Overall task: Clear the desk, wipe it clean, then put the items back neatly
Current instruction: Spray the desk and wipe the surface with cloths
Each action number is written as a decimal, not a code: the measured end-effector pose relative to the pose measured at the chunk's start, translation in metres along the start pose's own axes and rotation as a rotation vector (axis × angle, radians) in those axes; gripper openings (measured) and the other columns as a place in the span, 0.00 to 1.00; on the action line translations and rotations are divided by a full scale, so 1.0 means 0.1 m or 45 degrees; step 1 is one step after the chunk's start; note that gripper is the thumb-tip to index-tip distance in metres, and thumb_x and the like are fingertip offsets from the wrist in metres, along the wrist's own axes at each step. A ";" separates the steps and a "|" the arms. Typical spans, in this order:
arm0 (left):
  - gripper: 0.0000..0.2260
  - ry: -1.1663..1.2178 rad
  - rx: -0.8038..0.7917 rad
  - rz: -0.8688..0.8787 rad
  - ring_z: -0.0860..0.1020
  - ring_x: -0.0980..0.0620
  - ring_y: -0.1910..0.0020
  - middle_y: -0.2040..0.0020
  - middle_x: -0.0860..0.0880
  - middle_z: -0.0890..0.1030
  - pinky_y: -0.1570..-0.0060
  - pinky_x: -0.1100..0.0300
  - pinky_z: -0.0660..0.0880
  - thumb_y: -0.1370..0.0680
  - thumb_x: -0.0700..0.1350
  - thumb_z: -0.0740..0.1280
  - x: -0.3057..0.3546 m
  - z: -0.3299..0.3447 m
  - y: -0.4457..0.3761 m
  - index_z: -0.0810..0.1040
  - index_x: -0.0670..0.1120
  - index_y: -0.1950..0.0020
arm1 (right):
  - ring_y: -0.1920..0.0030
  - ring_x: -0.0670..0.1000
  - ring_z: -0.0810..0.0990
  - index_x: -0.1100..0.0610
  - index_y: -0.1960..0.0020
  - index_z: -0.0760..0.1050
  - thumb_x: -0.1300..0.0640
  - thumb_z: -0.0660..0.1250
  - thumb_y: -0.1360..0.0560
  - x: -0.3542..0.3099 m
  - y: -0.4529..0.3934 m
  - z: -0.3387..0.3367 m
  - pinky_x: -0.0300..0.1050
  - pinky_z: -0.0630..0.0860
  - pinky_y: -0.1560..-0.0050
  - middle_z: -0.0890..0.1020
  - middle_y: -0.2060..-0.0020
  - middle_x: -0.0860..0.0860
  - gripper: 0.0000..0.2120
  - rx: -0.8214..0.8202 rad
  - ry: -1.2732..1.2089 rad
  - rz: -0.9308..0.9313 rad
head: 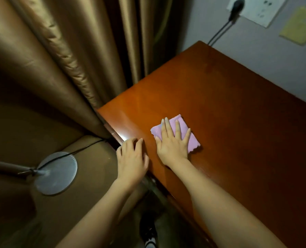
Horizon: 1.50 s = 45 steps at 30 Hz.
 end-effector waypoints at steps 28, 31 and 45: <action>0.22 0.019 0.118 -0.254 0.77 0.40 0.45 0.45 0.40 0.78 0.46 0.45 0.73 0.34 0.41 0.73 -1.32 -0.34 -0.77 0.78 0.40 0.40 | 0.23 0.56 0.40 0.49 0.22 0.41 0.43 0.43 0.18 -1.49 -1.52 -0.14 0.63 0.40 0.28 0.42 0.23 0.53 0.28 -0.002 0.110 -0.409; 0.20 0.002 0.128 -0.228 0.77 0.40 0.46 0.46 0.41 0.78 0.47 0.47 0.74 0.33 0.43 0.69 -1.24 -0.32 -0.74 0.78 0.41 0.42 | 0.23 0.57 0.41 0.52 0.22 0.40 0.43 0.43 0.19 -1.43 -1.43 -0.15 0.61 0.40 0.27 0.43 0.23 0.55 0.29 0.022 0.158 -0.372; 0.21 0.137 0.009 0.034 0.75 0.42 0.45 0.45 0.43 0.77 0.47 0.47 0.72 0.33 0.43 0.73 0.34 -0.03 -0.21 0.77 0.43 0.41 | 0.23 0.54 0.40 0.59 0.23 0.38 0.34 0.42 0.22 0.32 -0.15 -0.08 0.56 0.40 0.26 0.43 0.23 0.55 0.39 0.022 0.058 0.037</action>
Point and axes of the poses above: each hand's wrist, its own y-axis away from the middle knuckle, its own z-axis out of the palm, x = y × z, the point moved 8 cm from there along -y, towards the middle knuckle
